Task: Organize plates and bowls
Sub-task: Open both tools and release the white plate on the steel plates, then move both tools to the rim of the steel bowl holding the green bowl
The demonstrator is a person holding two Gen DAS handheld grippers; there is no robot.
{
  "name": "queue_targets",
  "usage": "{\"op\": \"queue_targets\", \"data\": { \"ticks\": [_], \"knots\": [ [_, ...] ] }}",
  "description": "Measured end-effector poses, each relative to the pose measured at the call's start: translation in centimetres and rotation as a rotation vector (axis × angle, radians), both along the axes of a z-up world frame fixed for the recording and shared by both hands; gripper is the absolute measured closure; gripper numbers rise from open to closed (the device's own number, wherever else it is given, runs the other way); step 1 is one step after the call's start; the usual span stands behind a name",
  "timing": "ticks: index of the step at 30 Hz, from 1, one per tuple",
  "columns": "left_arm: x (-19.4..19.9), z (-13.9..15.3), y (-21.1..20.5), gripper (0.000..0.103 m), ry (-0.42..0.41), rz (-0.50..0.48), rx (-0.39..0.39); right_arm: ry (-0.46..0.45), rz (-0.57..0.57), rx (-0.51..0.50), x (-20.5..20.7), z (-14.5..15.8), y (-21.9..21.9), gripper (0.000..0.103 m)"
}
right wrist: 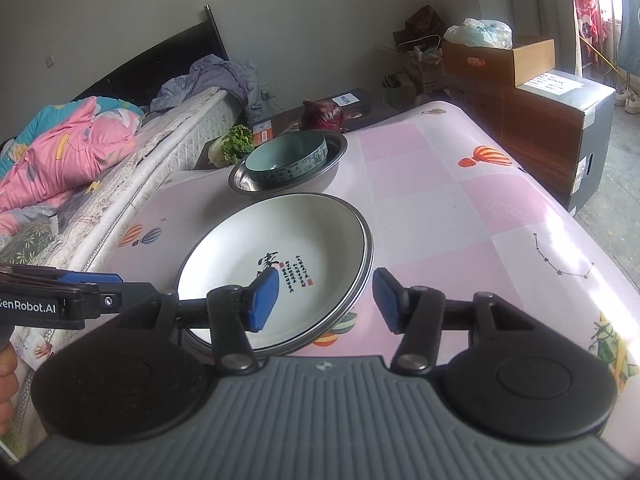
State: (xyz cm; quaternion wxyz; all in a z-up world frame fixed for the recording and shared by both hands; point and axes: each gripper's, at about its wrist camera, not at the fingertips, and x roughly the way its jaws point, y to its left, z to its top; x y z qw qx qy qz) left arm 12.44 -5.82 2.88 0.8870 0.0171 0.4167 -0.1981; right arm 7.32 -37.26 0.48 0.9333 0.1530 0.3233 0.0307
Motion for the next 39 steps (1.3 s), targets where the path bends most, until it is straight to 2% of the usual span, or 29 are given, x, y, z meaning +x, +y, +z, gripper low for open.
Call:
{"op": "queue_targets", "data": {
  "ticks": [6,17,34,39],
  "knots": [
    [-1.2,1.0,0.4,0.026,-0.024,0.015,0.013,-0.012,0.002,-0.001,-2.0,1.0,0.3,0.035],
    [-2.2,2.4,1.2,0.019,-0.078,0.041,0.031,-0.028,0.024,0.005,-3.1,2.7,0.7,0.032],
    [1.6,2.2,3.7,0.019,-0.089,0.11,0.05,-0.008,0.071,0.038,1.6,4.1,1.0,0.032],
    [3.6,2.2,4.3,0.019,-0.076,0.115,0.032,0.021,0.079,0.08,3.2,3.9,0.2,0.032]
  ]
}}
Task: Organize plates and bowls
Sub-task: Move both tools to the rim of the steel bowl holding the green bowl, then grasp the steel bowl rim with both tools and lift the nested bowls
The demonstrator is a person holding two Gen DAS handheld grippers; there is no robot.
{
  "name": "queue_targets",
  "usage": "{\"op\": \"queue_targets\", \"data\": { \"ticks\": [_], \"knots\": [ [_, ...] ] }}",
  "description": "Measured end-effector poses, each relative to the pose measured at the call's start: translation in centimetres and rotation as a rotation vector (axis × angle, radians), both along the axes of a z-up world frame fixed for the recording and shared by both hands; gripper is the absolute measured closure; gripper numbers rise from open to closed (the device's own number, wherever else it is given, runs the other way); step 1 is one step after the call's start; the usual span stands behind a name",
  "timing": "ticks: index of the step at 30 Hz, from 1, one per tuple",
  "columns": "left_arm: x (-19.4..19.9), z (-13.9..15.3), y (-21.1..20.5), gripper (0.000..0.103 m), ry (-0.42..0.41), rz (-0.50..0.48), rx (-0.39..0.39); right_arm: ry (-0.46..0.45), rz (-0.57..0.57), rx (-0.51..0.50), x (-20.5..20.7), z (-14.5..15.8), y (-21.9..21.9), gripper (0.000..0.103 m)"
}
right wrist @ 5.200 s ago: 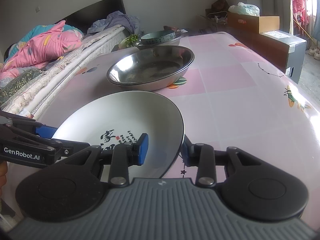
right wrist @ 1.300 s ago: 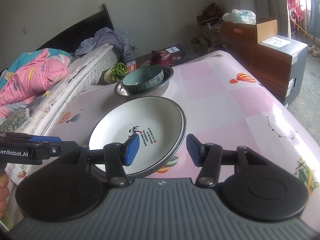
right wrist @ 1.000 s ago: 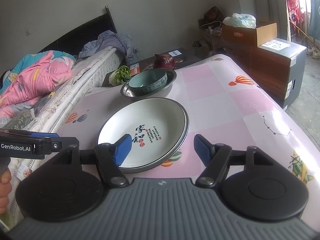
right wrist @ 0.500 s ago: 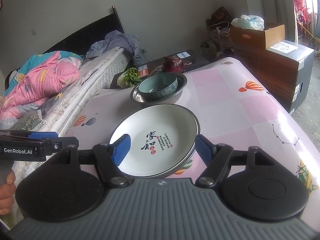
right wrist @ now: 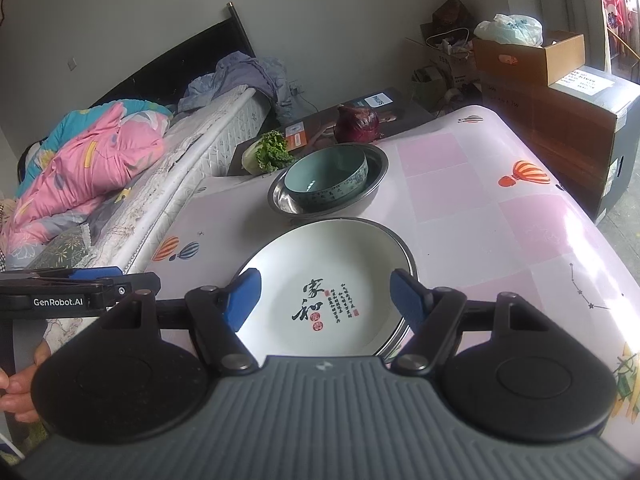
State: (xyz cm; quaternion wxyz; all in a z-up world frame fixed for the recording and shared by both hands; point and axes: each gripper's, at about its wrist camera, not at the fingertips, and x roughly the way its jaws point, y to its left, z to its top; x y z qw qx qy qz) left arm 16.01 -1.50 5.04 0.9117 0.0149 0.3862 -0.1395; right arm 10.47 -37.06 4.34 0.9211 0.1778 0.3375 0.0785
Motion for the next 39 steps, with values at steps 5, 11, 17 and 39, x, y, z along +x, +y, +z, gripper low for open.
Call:
{"op": "queue_targets", "data": {
  "ticks": [5,11,17,39],
  "knots": [
    [3.2,0.2,0.1,0.019,-0.004,0.002,-0.019,0.02,0.008,0.011,2.7,0.4,-1.4,0.032],
    [8.5,-0.3,-0.6,0.019,0.052,-0.003,-0.079,0.049,0.024,-0.016,8.3,0.4,-3.6,0.032],
    [14.2,-1.5,-2.6,0.04,0.068,0.011,-0.076,0.094,0.031,-0.012,14.9,-1.1,-4.8,0.048],
    [21.2,-8.0,-3.2,0.082,0.262,0.023,-0.219,0.217,0.012,0.113,26.6,-7.8,-5.4,0.087]
  ]
}}
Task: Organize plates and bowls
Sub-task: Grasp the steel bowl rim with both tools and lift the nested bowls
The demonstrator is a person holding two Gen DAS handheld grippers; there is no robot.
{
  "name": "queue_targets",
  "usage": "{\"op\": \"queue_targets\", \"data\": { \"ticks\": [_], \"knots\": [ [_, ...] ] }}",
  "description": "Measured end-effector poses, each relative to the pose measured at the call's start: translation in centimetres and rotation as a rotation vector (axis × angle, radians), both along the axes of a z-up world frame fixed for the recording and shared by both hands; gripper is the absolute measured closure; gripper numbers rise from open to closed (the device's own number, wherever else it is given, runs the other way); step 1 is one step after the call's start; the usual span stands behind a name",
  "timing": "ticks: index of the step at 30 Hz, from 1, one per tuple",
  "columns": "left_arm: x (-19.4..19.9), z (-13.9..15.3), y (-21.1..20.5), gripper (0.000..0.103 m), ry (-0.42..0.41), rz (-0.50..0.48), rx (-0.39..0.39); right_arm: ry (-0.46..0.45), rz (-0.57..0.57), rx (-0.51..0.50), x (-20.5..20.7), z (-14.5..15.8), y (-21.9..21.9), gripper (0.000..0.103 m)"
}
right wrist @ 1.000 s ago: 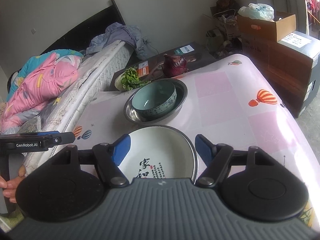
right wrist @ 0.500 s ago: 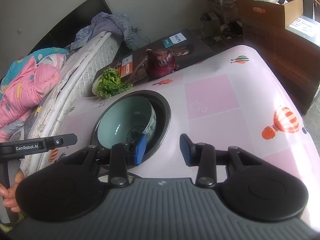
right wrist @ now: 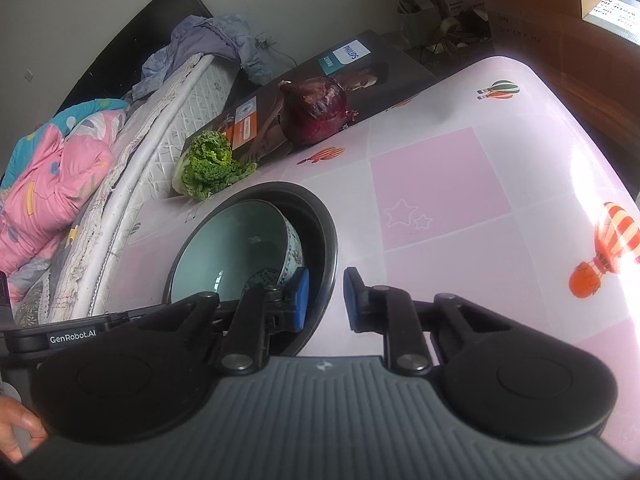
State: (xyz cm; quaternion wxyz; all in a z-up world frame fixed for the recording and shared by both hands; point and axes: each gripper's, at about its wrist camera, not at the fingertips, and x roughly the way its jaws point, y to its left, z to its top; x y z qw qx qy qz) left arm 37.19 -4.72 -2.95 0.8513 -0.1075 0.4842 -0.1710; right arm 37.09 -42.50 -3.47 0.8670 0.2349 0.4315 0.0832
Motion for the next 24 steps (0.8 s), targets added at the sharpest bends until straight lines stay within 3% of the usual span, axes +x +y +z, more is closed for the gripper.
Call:
{"op": "queue_targets", "data": {
  "ticks": [7,21,24],
  "knots": [
    [0.7,-0.8,-0.5,0.082,0.027,0.003,-0.006,0.03,0.006,0.028,1.4,-1.7,0.5,0.092],
    [1.6,-2.0,-0.3,0.082,0.057,0.061,-0.051,0.031,-0.006,0.082,2.9,-3.8,0.7,0.093],
    [1.7,-2.1,-0.3,0.087,0.061,0.07,-0.067,0.03,-0.006,0.091,3.1,-4.0,0.8,0.093]
  ]
}}
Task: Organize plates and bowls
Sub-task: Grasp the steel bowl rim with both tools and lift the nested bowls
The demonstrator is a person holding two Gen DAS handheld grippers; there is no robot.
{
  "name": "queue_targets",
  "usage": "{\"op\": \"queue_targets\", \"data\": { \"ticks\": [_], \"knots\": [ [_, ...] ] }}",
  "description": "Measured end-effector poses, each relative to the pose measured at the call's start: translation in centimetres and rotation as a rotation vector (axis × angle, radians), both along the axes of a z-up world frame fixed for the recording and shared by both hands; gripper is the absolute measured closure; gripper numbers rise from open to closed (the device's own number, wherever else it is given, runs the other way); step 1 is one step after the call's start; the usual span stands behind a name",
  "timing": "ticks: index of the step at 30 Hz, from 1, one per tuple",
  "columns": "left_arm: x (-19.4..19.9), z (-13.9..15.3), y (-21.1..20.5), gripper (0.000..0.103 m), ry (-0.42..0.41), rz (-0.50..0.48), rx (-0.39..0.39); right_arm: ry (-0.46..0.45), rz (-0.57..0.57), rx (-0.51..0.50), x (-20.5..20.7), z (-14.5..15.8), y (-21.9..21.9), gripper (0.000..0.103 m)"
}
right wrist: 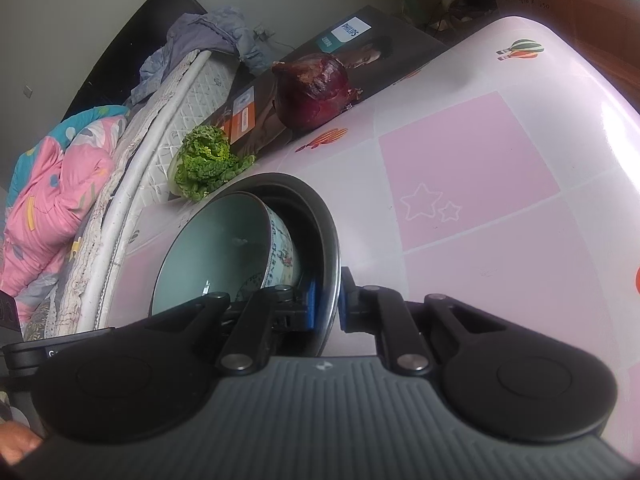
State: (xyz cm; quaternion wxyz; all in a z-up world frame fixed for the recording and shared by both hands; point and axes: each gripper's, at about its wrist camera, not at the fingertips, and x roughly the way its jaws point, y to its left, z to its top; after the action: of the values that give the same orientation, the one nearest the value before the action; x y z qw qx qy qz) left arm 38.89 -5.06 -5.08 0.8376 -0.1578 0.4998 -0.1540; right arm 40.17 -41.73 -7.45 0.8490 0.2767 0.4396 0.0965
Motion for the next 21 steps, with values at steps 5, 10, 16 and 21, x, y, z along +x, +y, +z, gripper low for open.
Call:
{"op": "queue_targets", "data": {
  "ticks": [5,10,16,21],
  "knots": [
    [0.1,0.13,-0.23,0.091,0.008,0.004,0.002,-0.021,0.003,0.004,-0.24,-0.13,-0.07,0.093],
    [0.0,0.03,-0.23,0.091,0.007,0.002,-0.001,-0.029,0.005,-0.003,-0.5,-0.05,-0.03,0.093],
    [0.09,-0.09,-0.39,0.091,0.011,-0.004,-0.004,-0.029,0.001,-0.001,-0.72,0.02,-0.19,0.093],
    [-0.01,-0.01,-0.69,0.091,0.012,-0.008,-0.007,-0.028,-0.01,0.009,-0.9,0.1,-0.53,0.093]
  ]
}}
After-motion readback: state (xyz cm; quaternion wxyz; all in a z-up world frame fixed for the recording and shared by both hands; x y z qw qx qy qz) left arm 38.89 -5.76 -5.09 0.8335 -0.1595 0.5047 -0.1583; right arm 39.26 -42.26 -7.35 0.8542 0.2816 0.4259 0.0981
